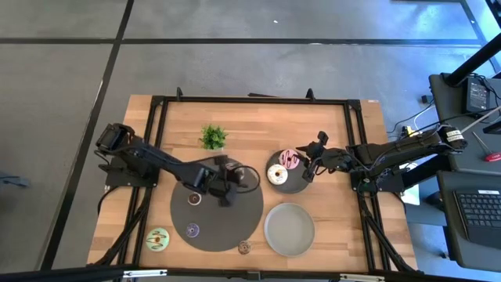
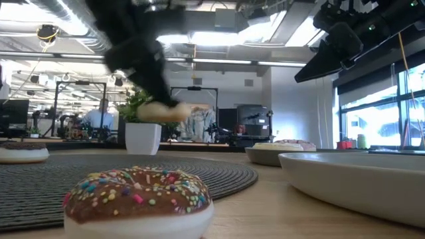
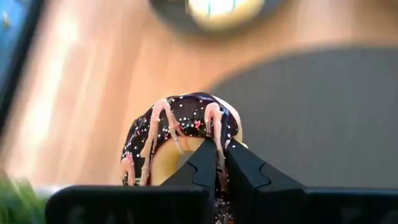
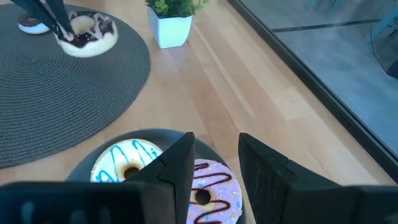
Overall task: Pick & Place donuts
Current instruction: Put the large black donut on the black plate
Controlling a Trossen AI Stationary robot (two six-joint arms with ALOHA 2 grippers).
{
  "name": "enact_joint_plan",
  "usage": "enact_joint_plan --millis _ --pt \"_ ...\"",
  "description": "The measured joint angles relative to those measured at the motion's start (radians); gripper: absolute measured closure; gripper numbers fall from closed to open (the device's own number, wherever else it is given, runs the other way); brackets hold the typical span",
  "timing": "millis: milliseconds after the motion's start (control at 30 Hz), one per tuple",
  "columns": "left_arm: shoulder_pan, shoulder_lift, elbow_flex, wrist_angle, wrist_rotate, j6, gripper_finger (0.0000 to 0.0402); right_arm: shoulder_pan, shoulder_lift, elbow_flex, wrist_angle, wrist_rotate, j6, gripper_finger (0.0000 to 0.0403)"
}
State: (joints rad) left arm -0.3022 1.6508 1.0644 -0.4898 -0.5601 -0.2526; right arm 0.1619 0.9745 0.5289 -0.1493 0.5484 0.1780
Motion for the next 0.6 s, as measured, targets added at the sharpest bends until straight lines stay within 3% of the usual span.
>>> enact_joint_plan --millis 233,367,600 --pt "0.087 0.0 0.014 0.187 0.004 0.24 0.039 0.0 0.0 0.0 0.004 0.0 0.001 0.0276" --pt "0.181 0.0 0.014 0.262 -0.014 0.298 0.0391 0.0 0.0 0.0 0.027 0.0 0.0 0.0276" --pt "0.31 0.089 0.014 0.387 0.148 0.294 0.0391 0.0 0.0 0.0 0.025 0.0 0.0 0.0276"
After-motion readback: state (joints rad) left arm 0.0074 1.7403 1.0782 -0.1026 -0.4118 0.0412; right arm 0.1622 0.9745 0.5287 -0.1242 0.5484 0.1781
